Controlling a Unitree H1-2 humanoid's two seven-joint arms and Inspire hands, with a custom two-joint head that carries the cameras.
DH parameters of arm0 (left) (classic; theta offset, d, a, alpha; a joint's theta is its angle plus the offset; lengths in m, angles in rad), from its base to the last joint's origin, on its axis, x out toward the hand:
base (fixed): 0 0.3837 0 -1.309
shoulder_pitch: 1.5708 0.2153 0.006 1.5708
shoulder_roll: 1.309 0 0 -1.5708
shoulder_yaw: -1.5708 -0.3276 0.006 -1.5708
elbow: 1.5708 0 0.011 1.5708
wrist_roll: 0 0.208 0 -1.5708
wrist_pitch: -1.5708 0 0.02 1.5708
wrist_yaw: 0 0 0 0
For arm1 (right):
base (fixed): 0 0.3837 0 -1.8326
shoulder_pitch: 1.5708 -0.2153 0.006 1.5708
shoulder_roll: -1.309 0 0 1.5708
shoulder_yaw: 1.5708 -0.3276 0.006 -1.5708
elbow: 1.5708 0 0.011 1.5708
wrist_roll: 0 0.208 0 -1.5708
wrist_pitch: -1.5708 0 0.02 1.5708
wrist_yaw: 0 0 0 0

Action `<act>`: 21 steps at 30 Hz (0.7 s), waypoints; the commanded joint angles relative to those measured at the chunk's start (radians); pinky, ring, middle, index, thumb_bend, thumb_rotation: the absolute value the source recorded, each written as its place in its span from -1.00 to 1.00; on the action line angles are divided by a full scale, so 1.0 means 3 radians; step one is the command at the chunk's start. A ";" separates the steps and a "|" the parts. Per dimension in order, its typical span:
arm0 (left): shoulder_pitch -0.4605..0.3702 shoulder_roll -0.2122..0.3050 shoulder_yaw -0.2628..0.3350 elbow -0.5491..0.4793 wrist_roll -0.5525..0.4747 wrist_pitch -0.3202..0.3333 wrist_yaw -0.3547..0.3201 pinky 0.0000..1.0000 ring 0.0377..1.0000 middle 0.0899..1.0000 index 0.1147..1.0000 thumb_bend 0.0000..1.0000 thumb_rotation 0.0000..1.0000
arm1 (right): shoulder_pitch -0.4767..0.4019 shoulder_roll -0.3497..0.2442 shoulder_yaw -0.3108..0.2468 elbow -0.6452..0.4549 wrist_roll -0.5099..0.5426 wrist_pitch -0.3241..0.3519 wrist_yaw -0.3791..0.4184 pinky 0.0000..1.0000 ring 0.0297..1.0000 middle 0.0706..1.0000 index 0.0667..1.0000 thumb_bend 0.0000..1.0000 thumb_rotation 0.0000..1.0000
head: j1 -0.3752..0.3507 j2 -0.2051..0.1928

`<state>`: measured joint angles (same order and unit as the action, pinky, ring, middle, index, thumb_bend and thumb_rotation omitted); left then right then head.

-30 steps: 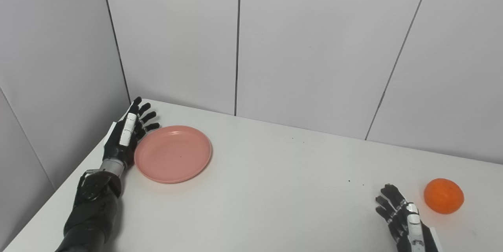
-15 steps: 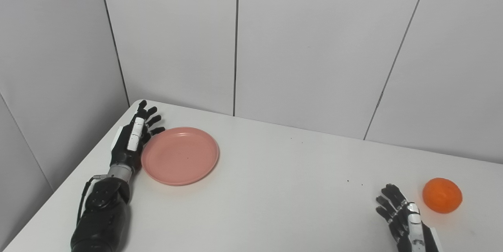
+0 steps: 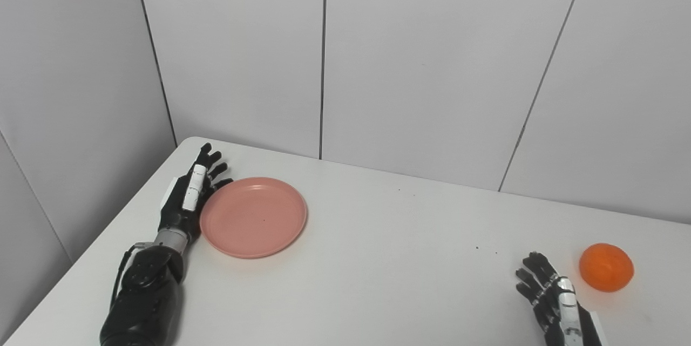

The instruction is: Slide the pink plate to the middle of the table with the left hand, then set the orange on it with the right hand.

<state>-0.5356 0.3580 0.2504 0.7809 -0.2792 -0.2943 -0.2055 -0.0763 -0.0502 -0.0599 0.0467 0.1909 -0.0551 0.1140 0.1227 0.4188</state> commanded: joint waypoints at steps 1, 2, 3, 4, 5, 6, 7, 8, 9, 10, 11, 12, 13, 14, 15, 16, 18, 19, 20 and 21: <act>0.0037 -0.0077 -0.0017 -0.0063 -0.0016 -0.0008 -0.0021 0.57 0.83 0.93 1.00 0.88 0.79 | 0.0231 0.0088 0.0037 0.0178 0.0012 0.0016 0.0000 0.77 0.73 0.76 0.71 0.50 0.94 | -0.0007 0.0014; 0.0044 -0.0083 -0.0017 -0.0094 -0.0024 0.0021 -0.0018 0.58 0.83 0.93 1.00 0.88 0.78 | 0.0234 0.0093 0.0036 0.0167 0.0010 0.0026 -0.0008 0.76 0.72 0.75 0.70 0.52 0.92 | -0.0010 0.0016; 0.0049 -0.0086 -0.0016 -0.0115 -0.0028 0.0040 -0.0017 0.59 0.82 0.93 1.00 0.88 0.78 | 0.0236 0.0096 0.0036 0.0159 0.0007 0.0032 -0.0013 0.76 0.72 0.75 0.70 0.52 0.92 | -0.0013 0.0017; 0.0038 -0.0078 -0.0015 -0.0075 -0.0032 0.0036 -0.0036 0.59 0.82 0.93 1.00 0.88 0.79 | 0.0237 0.0094 0.0039 0.0159 -0.0002 0.0033 -0.0015 0.76 0.72 0.75 0.70 0.52 0.92 | -0.0016 0.0021; 0.0029 -0.0072 -0.0013 -0.0042 -0.0034 0.0031 -0.0050 0.60 0.82 0.92 1.00 0.90 0.78 | 0.0238 0.0091 0.0043 0.0162 -0.0008 0.0031 -0.0014 0.77 0.73 0.76 0.70 0.51 0.94 | -0.0016 0.0021; 0.0028 -0.0071 -0.0018 -0.0041 -0.0022 0.0051 -0.0040 0.60 0.82 0.92 1.00 0.91 0.78 | 0.0238 0.0090 0.0043 0.0168 -0.0004 0.0023 -0.0009 0.78 0.73 0.76 0.70 0.51 0.94 | -0.0019 0.0026; 0.0029 -0.0072 -0.0021 -0.0046 -0.0012 0.0067 -0.0031 0.59 0.82 0.91 1.00 0.92 0.79 | 0.0237 0.0090 0.0043 0.0173 -0.0001 0.0017 -0.0006 0.78 0.73 0.76 0.70 0.49 0.94 | -0.0019 0.0026; 0.0047 -0.0077 -0.0033 -0.0106 0.0002 0.0118 -0.0017 0.59 0.82 0.91 1.00 0.92 0.80 | 0.0238 0.0089 0.0043 0.0176 0.0008 0.0010 0.0002 0.78 0.73 0.76 0.69 0.49 0.94 | -0.0023 0.0029; 0.0073 -0.0088 -0.0046 -0.0198 0.0017 0.0188 0.0004 0.58 0.82 0.91 1.00 0.92 0.82 | 0.0240 0.0090 0.0042 0.0174 0.0007 0.0011 -0.0002 0.78 0.74 0.76 0.70 0.49 0.94 | -0.0028 0.0033; 0.0088 -0.0092 -0.0056 -0.0245 0.0025 0.0233 0.0010 0.58 0.82 0.91 1.00 0.91 0.83 | 0.0241 0.0093 0.0041 0.0171 0.0005 0.0012 -0.0007 0.77 0.73 0.76 0.69 0.49 0.93 | -0.0028 0.0033; 0.0103 -0.0095 -0.0065 -0.0291 0.0028 0.0277 0.0012 0.58 0.82 0.91 1.00 0.90 0.84 | 0.0242 0.0094 0.0040 0.0169 0.0005 0.0012 -0.0008 0.76 0.72 0.75 0.69 0.49 0.92 | -0.0035 0.0036; 0.0112 -0.0096 -0.0071 -0.0316 0.0027 0.0304 0.0013 0.58 0.83 0.91 1.00 0.90 0.84 | 0.0243 0.0095 0.0040 0.0168 0.0005 0.0013 -0.0009 0.76 0.72 0.75 0.69 0.49 0.92 | -0.0035 0.0036; 0.0136 -0.0110 -0.0078 -0.0398 0.0022 0.0373 0.0023 0.59 0.83 0.92 1.00 0.90 0.84 | 0.0242 0.0093 0.0042 0.0173 0.0004 0.0001 -0.0005 0.76 0.72 0.74 0.69 0.49 0.92 | -0.0035 0.0036; 0.0154 -0.0120 -0.0082 -0.0463 0.0019 0.0427 0.0033 0.62 0.85 0.93 1.00 0.89 0.84 | 0.0242 0.0092 0.0043 0.0176 0.0003 -0.0007 -0.0001 0.76 0.72 0.74 0.68 0.47 0.93 | -0.0035 0.0036; 0.0158 -0.0125 -0.0083 -0.0474 0.0003 0.0454 0.0019 0.64 0.87 0.94 1.00 0.89 0.84 | 0.0243 0.0095 0.0042 0.0172 0.0001 0.0006 -0.0008 0.75 0.71 0.74 0.68 0.48 0.93 | -0.0035 0.0036; 0.0160 -0.0126 -0.0083 -0.0477 -0.0008 0.0470 0.0009 0.66 0.88 0.95 1.00 0.90 0.84 | 0.0244 0.0097 0.0041 0.0168 0.0000 0.0017 -0.0014 0.75 0.71 0.74 0.67 0.50 0.92 | -0.0035 0.0036; 0.0158 -0.0135 -0.0077 -0.0479 -0.0040 0.0488 -0.0021 0.69 0.90 0.97 1.00 0.91 0.83 | 0.0248 0.0099 0.0043 0.0153 0.0002 0.0035 -0.0016 0.75 0.71 0.74 0.67 0.51 0.92 | -0.0039 0.0040; 0.0158 -0.0141 -0.0079 -0.0488 -0.0045 0.0491 -0.0025 0.69 0.90 0.97 1.00 0.91 0.83 | 0.0248 0.0099 0.0044 0.0150 0.0005 0.0035 -0.0012 0.75 0.71 0.74 0.68 0.50 0.92 | -0.0041 0.0040; 0.0172 -0.0157 -0.0087 -0.0559 -0.0045 0.0521 -0.0011 0.69 0.90 0.96 1.00 0.92 0.82 | 0.0247 0.0094 0.0050 0.0153 -0.0002 0.0027 -0.0006 0.76 0.72 0.74 0.68 0.49 0.92 | -0.0043 0.0039; 0.0181 -0.0172 -0.0093 -0.0615 -0.0047 0.0549 0.0003 0.68 0.89 0.95 1.00 0.93 0.82 | 0.0245 0.0091 0.0053 0.0155 -0.0007 0.0022 -0.0004 0.76 0.72 0.75 0.69 0.48 0.95 | -0.0044 0.0039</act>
<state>-0.4783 0.3213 0.2328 0.6292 -0.2893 -0.1513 -0.1972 -0.0747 -0.0472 -0.0580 0.0441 0.1859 -0.0548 0.1089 0.1089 0.4295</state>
